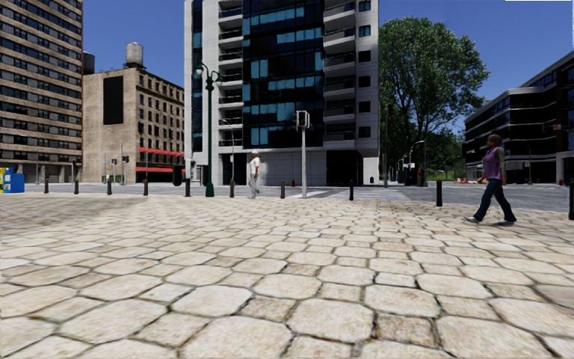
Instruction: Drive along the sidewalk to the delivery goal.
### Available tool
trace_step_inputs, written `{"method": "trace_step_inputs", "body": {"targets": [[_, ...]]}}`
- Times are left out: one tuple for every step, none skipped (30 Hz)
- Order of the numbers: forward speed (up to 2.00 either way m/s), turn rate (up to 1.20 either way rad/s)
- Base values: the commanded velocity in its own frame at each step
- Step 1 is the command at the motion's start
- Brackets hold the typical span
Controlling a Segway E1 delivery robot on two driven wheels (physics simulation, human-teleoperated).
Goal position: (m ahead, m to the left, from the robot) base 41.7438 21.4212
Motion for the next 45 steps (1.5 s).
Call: {"method": "trace_step_inputs", "body": {"targets": [[2.00, -1.20], [2.00, -1.20], [2.00, -1.20], [2.00, -1.20], [1.99, -1.20], [1.99, -1.20], [1.99, -1.20], [1.99, -1.20], [1.99, -1.20], [1.99, -1.20], [1.98, -0.75], [1.98, -0.75], [1.98, -0.27], [1.98, -0.07], [1.98, -0.02], [1.98, -0.01], [1.98, 0.00], [1.98, 0.00], [1.98, 0.00], [1.98, 0.00], [1.98, 0.00], [1.98, 0.00], [1.98, 0.00], [1.98, 0.00], [1.98, 0.00], [1.98, 0.00], [1.98, 0.00], [1.98, 0.00], [1.98, 0.00], [1.98, 0.00], [1.98, 0.00], [1.98, 0.00], [1.98, 0.00], [1.98, -0.22], [1.98, -0.46], [1.98, -0.66], [1.98, -0.80], [1.98, -0.80], [1.98, -0.86], [1.98, -0.88], [1.98, -0.89], [1.98, -0.89], [1.98, -0.89], [1.99, -0.83], [1.99, -0.62]]}}
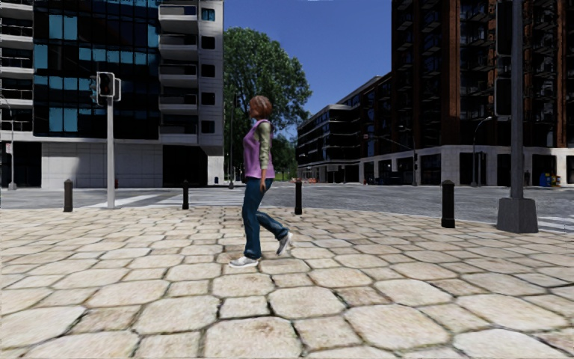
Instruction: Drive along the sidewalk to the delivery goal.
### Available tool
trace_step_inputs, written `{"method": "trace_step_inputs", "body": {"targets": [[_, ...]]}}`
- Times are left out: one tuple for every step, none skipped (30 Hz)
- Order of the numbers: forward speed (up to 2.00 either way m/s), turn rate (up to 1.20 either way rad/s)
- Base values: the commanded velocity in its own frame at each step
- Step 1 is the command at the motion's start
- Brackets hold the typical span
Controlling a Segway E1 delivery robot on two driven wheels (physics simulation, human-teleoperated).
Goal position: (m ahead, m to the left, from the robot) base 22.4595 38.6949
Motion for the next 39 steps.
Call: {"method": "trace_step_inputs", "body": {"targets": [[1.99, -0.40], [1.99, -0.11], [1.99, -0.05], [1.99, -0.03], [1.99, -0.02], [1.99, -0.02], [1.99, -0.02], [1.99, -0.02], [1.99, -0.02], [1.99, -0.02], [1.99, -0.02], [1.99, -0.01], [1.99, -0.01], [1.99, -0.01], [1.99, -0.01], [1.99, -0.01], [1.99, -0.01], [1.99, -0.01], [1.99, -0.01], [1.99, -0.01], [1.99, 0.00], [1.99, 0.00], [1.99, 0.00], [1.99, 0.00], [1.99, 0.00], [1.99, 0.00], [1.99, 0.00], [1.99, 0.00], [1.99, 0.00], [1.99, 0.00], [1.99, 0.19], [1.99, 0.63], [1.99, 0.70], [1.99, 0.70], [1.99, 0.75], [1.99, 0.79], [1.99, 0.80], [1.99, 0.80], [1.99, 0.80]]}}
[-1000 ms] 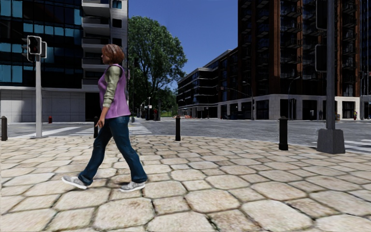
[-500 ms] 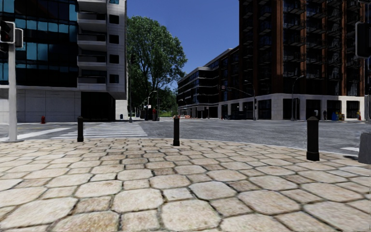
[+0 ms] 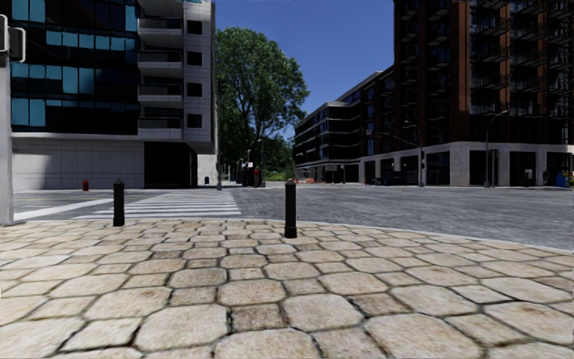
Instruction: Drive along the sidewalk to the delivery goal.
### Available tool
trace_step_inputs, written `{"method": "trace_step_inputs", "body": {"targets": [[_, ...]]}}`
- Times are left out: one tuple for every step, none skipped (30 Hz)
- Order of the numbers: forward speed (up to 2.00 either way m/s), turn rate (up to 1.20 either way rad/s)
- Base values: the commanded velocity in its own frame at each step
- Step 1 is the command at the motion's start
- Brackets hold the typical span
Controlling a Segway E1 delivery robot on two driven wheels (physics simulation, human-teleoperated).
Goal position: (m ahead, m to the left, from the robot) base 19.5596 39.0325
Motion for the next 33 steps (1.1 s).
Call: {"method": "trace_step_inputs", "body": {"targets": [[1.99, 0.76], [1.99, 0.58], [1.99, 0.50], [1.99, 0.46], [1.99, 0.46], [1.99, 0.26], [1.99, 0.04], [1.99, 0.00], [1.99, 0.00], [1.99, 0.00], [2.00, 0.00], [2.00, 0.00], [2.00, 0.00], [2.00, 0.04], [2.00, 0.04], [2.00, 0.49], [2.00, 0.60], [2.00, 0.71], [2.00, 0.81], [2.00, 0.81], [2.00, 0.84], [2.00, 0.84], [2.00, 0.83], [2.00, 0.80], [2.00, 0.79], [2.00, 0.79], [2.00, 0.76], [2.00, 0.51], [2.00, 0.25], [2.00, 0.00], [2.00, 0.00], [2.00, 0.00], [2.00, 0.00]]}}
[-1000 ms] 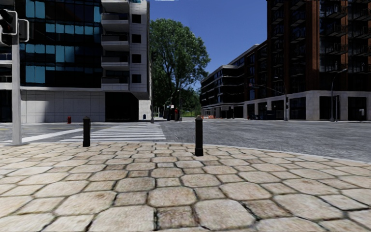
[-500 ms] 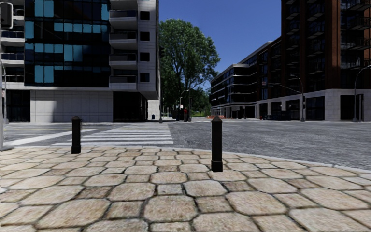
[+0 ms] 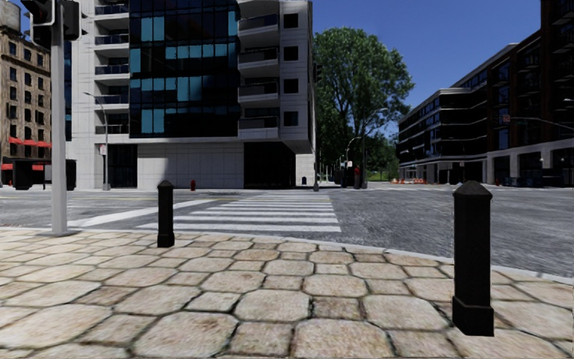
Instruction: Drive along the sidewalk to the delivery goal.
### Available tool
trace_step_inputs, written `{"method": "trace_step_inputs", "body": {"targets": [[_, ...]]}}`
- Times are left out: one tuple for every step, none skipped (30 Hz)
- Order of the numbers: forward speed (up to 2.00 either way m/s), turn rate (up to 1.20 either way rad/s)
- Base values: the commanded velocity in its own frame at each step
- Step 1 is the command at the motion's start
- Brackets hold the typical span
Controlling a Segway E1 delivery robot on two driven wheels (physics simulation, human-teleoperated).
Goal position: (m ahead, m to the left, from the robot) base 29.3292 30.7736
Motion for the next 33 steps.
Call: {"method": "trace_step_inputs", "body": {"targets": [[2.00, 0.00], [2.00, 0.00], [2.00, 0.00], [2.00, 0.00], [2.00, 0.00], [2.00, 0.00], [2.00, 0.00], [2.00, 0.00], [2.00, 0.00], [2.00, 0.00], [2.00, 0.00], [2.00, 0.00], [2.00, 0.00], [2.00, 0.00], [2.00, 0.00], [2.00, 0.00], [2.00, 0.00], [2.00, 0.00], [2.00, 0.00], [2.00, 0.00], [2.00, 0.00], [2.00, 0.00], [2.00, 0.00], [2.00, 0.00], [2.00, 0.00], [2.00, 0.00], [2.00, 0.00], [2.00, 0.00], [2.00, 0.00], [2.00, 0.00], [2.00, 0.00], [2.00, 0.00], [2.00, 0.00]]}}
